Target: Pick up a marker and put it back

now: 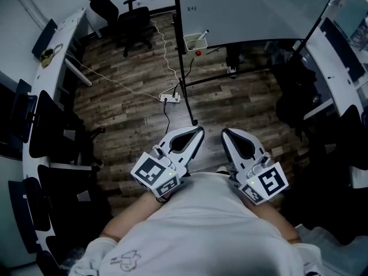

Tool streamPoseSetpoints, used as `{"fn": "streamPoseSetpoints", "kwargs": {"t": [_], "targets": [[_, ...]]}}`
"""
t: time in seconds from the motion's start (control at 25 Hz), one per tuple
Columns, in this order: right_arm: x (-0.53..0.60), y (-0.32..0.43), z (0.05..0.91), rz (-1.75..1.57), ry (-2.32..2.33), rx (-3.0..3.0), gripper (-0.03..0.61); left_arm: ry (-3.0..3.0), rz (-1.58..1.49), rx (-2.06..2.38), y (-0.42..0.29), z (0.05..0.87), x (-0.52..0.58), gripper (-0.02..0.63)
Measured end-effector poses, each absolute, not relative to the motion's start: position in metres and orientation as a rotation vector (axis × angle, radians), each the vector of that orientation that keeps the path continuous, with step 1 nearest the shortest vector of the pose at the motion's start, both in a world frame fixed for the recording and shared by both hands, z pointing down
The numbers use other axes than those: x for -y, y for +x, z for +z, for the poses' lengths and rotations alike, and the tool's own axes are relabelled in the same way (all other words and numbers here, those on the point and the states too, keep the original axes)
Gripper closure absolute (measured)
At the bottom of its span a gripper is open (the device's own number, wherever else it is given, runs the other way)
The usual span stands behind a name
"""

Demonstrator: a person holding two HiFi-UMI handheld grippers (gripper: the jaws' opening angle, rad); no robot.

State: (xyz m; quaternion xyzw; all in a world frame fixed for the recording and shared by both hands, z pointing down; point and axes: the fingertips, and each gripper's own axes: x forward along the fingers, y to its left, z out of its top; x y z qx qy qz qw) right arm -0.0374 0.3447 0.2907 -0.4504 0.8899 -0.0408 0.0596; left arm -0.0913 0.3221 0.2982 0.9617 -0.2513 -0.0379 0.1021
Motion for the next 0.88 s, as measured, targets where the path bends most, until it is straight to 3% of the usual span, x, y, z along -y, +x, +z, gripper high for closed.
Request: {"fn": "streamPoseSetpoints", "kwargs": {"t": [0.4, 0.88], "targets": [[-0.304, 0.068, 0.301, -0.239, -1.291, -2.743, 0.566, 2.805, -0.123, 0.830, -0.001, 0.300, -0.278, 0.609], [-0.259, 0.098, 0.316, -0.314, -1.154, -2.797, 0.565, 2.703, -0.160, 0.978, 0.015, 0.299, -0.216, 0.609]]}}
